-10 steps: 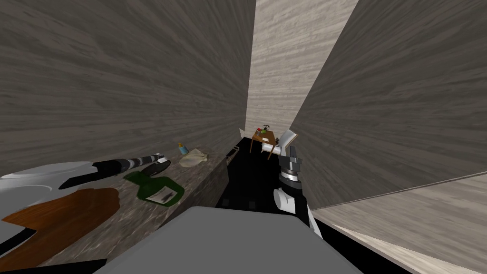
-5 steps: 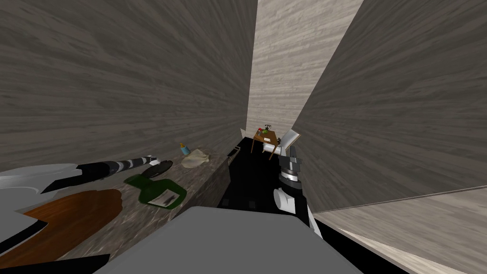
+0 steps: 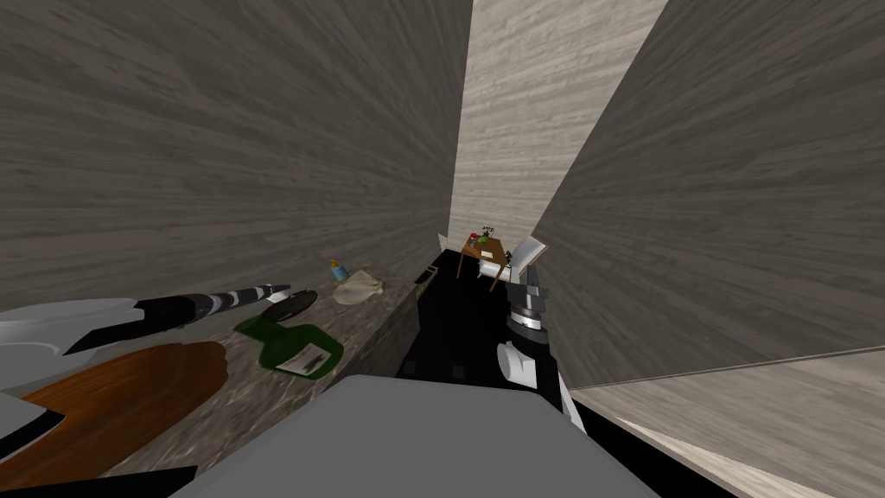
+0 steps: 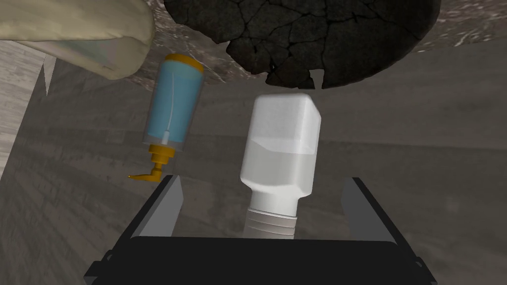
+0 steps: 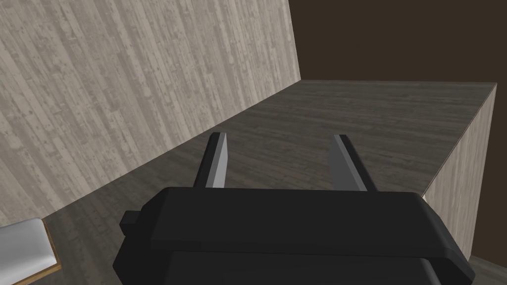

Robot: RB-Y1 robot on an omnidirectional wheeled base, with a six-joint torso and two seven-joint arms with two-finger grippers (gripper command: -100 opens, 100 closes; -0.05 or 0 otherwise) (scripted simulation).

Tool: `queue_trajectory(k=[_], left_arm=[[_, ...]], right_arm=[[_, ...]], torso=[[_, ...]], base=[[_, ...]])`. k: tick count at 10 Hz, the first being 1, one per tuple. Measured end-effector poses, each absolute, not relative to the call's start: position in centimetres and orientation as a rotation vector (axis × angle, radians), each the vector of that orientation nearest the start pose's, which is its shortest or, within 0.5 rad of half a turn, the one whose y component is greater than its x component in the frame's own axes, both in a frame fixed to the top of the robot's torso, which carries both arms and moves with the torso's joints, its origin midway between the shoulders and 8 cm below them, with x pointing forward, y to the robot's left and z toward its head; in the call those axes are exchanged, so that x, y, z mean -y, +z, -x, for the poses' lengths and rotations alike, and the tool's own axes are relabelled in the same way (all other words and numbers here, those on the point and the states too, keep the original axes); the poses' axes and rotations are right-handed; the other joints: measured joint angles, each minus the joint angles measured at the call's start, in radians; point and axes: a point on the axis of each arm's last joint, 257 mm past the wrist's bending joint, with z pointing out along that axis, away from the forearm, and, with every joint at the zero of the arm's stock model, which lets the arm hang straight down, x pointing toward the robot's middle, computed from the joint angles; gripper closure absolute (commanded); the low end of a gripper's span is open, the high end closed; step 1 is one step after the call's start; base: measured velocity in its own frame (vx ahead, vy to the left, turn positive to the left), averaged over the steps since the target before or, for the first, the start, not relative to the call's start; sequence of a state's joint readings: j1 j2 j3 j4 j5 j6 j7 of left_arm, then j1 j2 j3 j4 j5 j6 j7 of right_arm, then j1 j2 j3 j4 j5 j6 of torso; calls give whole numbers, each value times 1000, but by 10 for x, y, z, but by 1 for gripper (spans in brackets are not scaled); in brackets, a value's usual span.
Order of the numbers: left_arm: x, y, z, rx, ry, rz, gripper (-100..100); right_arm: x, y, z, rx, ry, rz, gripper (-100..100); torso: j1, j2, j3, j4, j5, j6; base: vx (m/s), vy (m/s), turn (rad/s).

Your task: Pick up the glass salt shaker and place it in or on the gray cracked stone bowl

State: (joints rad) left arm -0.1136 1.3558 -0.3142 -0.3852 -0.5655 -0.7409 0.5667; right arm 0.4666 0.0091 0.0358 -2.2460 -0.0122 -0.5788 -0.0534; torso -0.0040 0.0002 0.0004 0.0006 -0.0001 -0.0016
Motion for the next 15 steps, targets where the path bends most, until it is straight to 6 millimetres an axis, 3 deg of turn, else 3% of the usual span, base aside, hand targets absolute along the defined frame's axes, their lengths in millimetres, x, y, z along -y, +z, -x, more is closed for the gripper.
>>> queue_trajectory(k=[1,2,3,10,13,14,15], left_arm=[[-801,-205,-317,-2115,89,683,-100],[-801,-205,-317,-2115,89,683,0],[-801,-205,-317,-2115,89,683,-100],[-808,-170,-319,-2113,87,679,-100],[-807,-165,-318,-2120,79,673,-100],[-807,-164,-318,-2119,80,674,0],[-807,-165,-318,-2119,80,674,0]], right_arm=[[265,35,-340,-530,1424,-634,0],[265,35,-340,-530,1424,-634,0],[265,35,-340,-530,1424,-634,0],[265,35,-340,-530,1424,-634,0],[265,35,-340,-530,1424,-634,0],[265,35,-340,-530,1424,-634,0],[265,35,-340,-530,1424,-634,0]], torso=[[0,0,0,0,0,0],[0,0,0,0,0,0],[0,0,0,0,0,0],[-1,-1,0,0,0,0],[0,0,0,0,0,0],[0,0,0,0,0,0],[0,0,0,0,0,0]], base=[[0,0,0],[0,0,0],[9,-7,19],[8,-7,9],[2,-2,0],[0,0,0],[0,0,0]])
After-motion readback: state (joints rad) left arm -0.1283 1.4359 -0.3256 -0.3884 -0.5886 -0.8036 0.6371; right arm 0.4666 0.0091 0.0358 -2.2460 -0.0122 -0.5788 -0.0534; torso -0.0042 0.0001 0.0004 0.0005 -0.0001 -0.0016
